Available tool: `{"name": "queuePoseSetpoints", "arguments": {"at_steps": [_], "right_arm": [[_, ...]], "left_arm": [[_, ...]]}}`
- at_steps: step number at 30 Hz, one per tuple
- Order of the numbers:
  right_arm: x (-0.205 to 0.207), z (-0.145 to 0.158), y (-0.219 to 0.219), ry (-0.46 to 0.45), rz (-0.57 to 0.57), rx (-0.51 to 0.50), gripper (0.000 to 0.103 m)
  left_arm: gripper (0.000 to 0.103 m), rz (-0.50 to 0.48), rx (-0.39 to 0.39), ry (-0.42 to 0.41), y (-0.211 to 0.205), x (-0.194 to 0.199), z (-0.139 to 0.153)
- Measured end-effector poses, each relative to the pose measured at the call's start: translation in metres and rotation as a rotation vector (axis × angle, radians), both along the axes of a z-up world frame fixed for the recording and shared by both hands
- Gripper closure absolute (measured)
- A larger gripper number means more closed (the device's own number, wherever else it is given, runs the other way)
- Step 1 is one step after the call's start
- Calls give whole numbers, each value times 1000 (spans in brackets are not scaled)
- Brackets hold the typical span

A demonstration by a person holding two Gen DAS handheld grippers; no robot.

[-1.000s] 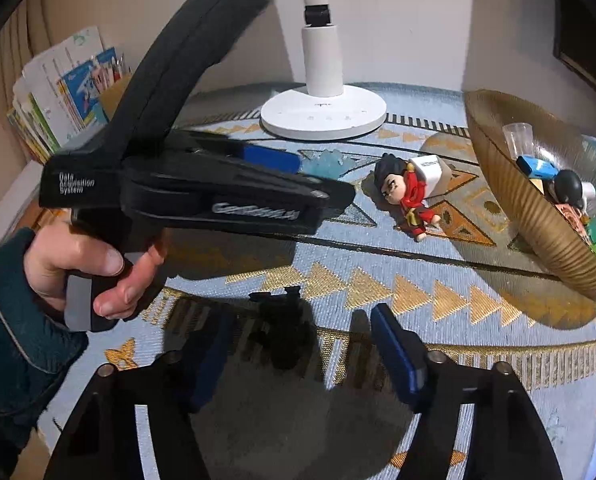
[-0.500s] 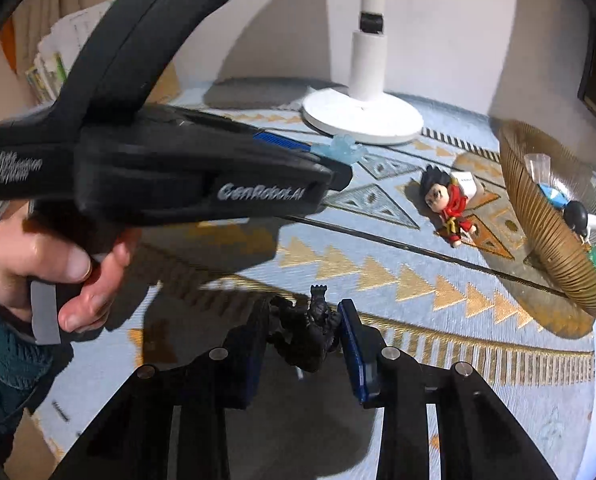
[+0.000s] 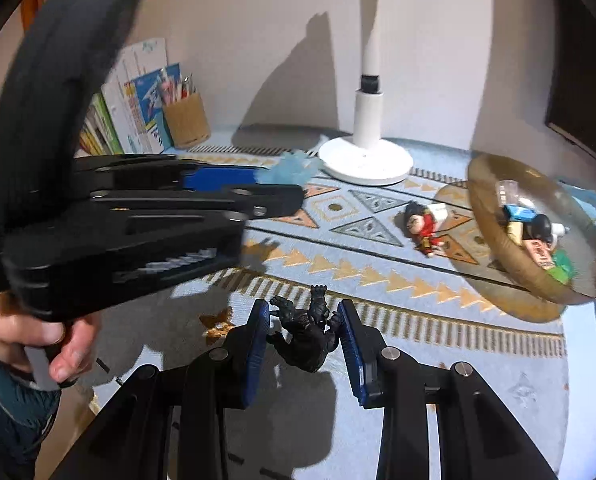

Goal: Organize rigid objects
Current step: 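Carry the crystal toy and black figure into the amber bowl and open both tools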

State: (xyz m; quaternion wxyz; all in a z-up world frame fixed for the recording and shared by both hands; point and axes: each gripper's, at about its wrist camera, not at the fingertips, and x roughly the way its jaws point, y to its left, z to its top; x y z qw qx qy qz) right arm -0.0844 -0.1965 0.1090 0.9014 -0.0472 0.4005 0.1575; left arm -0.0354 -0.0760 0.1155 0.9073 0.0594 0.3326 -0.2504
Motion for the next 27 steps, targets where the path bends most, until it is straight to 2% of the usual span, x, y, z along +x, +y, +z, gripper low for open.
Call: {"name": "queuePoseSetpoints", "arguments": {"at_steps": [7,16,23,27], "right_arm": [[-8,24,-36,-34,-94,11,69],[-20,84,-127,-188,-227,99,69],[-10,107,-195,-251,-346,125,69],[8,105,-248,-249,-480,182,69]], "left_arm": [[78,13,-30,-75,-13,-31,42],[78,-1,-89,-139,-52,-37,90],[78,-28,-96,-148,-109,-6,96],[78,-47,-126,-67,-138,33,81]]}}
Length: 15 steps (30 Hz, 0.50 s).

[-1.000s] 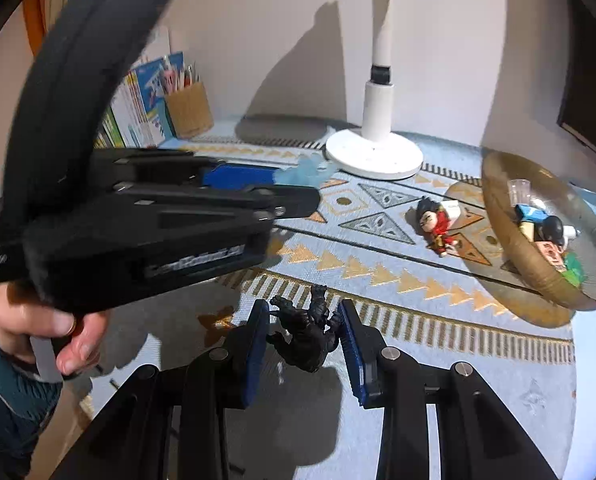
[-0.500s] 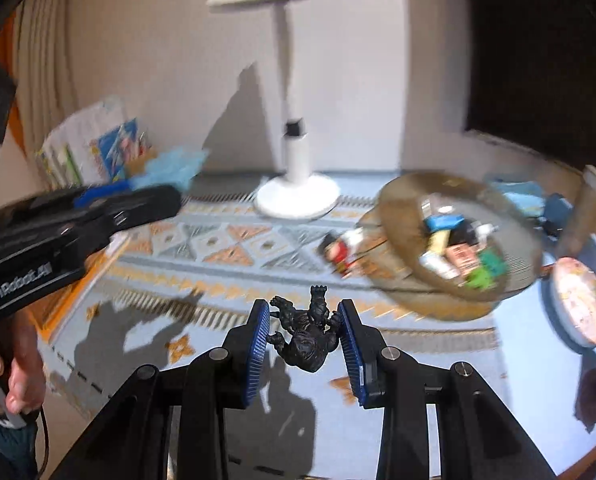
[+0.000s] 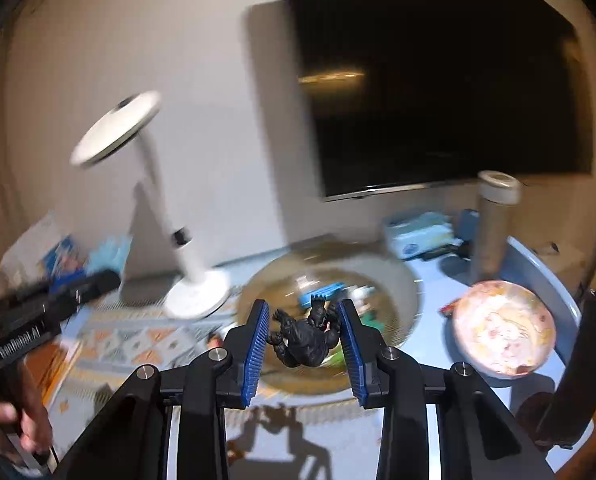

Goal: Organize rigid objects
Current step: 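Carry the crystal toy and black figure into the amber bowl and open both tools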

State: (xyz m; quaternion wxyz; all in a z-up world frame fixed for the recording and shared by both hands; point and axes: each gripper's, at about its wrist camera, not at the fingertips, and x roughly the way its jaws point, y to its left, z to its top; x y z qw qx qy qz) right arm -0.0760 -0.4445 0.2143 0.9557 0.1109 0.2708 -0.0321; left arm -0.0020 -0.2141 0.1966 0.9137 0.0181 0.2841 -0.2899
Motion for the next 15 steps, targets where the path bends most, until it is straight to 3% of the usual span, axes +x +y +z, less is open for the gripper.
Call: {"name": "queuePoseSetpoints", "arguments": {"at_steps": [3,6,11,12,14,15], "right_arm": [[30,-15,-26,82,-80,19,69],[60,-36,-27,153,-34,29,69],[89,-59,-13,199,-57,-102,66],[93,-62,-8,203,-73,-152,62],[95,-66,3,209,-129,-278,33],[94,-65,8,198,-135,-312,31]], "left_arm": [[78,-9,-10,45,-21,24,-20],[78,-13,-5,114,-41,44,-50],[74,-4,12,155,-61,62,-81],[67,-3,10,151,-61,63,-82],[28,24,11,145,-60,64,-83],[22,40,1,135,-56,62,-82]]}}
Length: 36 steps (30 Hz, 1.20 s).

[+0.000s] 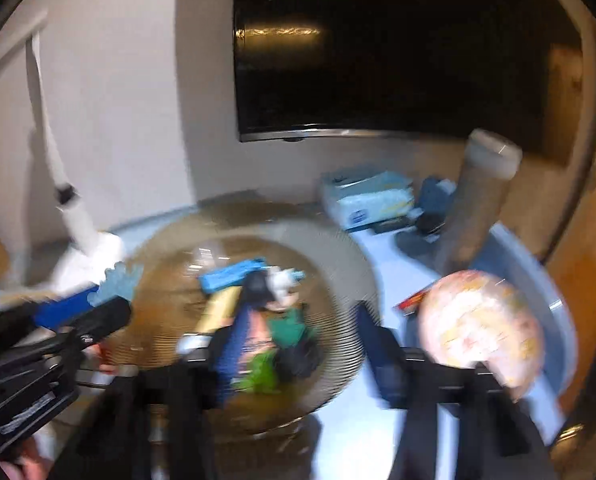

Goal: Organize rigid objects
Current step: 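Carry the crystal toy and black figure into the amber bowl and open both tools, then move both open tools back toward the red figurine on the rug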

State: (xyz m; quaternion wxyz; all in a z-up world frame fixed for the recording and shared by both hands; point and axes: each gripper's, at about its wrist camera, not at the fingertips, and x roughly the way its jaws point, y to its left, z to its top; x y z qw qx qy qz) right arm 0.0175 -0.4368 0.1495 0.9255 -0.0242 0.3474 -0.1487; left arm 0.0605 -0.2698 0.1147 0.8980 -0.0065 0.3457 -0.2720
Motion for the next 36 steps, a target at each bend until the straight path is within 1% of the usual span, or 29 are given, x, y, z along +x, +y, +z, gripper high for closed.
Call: {"name": "queuePoseSetpoints", "arguments": {"at_steps": [2,5,6,10,13,18,19,20,21,22,23,25,27,31,33,36], "right_arm": [[-8,4,11,-30,31,-39,31],[-22,11,29,-53,50,-97,31],[-25,13,34,-59,59,-99,31],[-43,26,58,-83,123,-52,30],[-54,32,78,-95,158,-43,27],[-71,37,112,-102,214,-34,26],[-73,36,116,-103,222,-32,25],[-77,35,122,-106,233,-24,24],[-79,33,125,-108,238,-15,22],[-82,28,128,-110,246,7,16],[-84,25,129,-112,254,27,12],[-88,11,132,-111,283,86,10],[-88,-5,135,-85,309,133,10],[-83,-33,142,-33,337,187,10],[-81,-43,145,-19,344,184,10],[-78,-58,151,8,348,175,10]], "left_arm": [[21,17,-36,-37,13,-6,5],[21,37,-32,-49,31,-15,13],[21,50,-35,-51,42,-20,17],[21,89,-77,-53,81,-40,26],[21,138,-76,-75,110,-57,32],[20,196,-94,-95,152,-81,37],[19,207,-92,-97,161,-85,36],[15,219,-87,-97,169,-89,34],[10,234,-81,-97,176,-92,31],[2,256,-73,-97,183,-94,26],[1,281,-68,-99,191,-98,19],[1,308,-49,-82,202,-102,3],[1,340,-24,-42,212,-100,-17],[1,403,-19,87,227,-89,-61],[1,417,-1,99,232,-87,-74],[1,451,48,79,240,-87,-81]]}}
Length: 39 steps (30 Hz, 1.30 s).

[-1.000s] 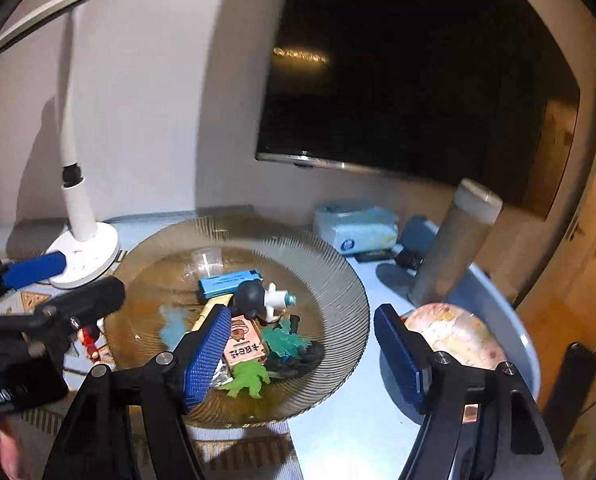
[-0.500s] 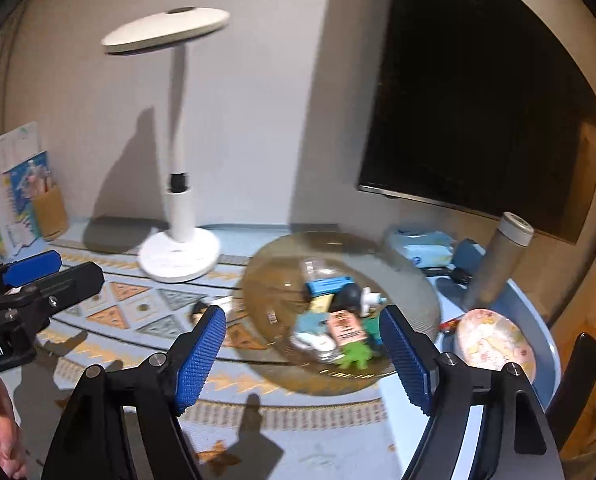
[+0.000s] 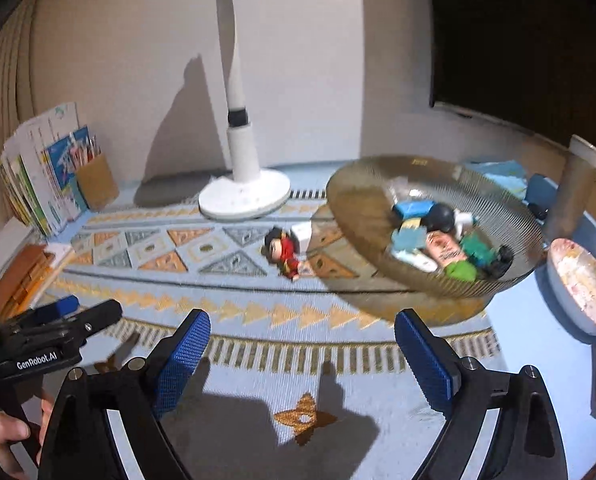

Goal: Organize rigid objects
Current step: 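Move both open tools back toward the red figurine on the rug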

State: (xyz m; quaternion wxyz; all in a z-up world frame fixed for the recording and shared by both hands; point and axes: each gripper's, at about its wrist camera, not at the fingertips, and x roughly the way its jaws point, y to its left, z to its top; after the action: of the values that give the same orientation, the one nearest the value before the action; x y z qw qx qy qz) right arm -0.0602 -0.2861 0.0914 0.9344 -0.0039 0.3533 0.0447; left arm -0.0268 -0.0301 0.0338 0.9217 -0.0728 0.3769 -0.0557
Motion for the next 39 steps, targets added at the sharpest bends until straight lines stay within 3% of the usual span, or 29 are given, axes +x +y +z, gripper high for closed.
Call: {"name": "queuePoseSetpoints", "arguments": {"at_steps": [3,7,17,27,39], "right_arm": [[6,-16,3,29,1,-13,10],[12,-35,10,75,-1,-34,10],[12,-43,27,73,19,-133,1],[17,-47,19,106,-7,-88,0],[4,-38,17,28,-7,-62,0]], "left_arm": [[1,39,46,-19,11,-2,-4],[1,71,-2,-23,24,-2,-5],[1,116,35,-32,24,-4,-4],[1,99,27,-38,22,-5,-4],[1,98,30,-19,23,-3,-7]]}}
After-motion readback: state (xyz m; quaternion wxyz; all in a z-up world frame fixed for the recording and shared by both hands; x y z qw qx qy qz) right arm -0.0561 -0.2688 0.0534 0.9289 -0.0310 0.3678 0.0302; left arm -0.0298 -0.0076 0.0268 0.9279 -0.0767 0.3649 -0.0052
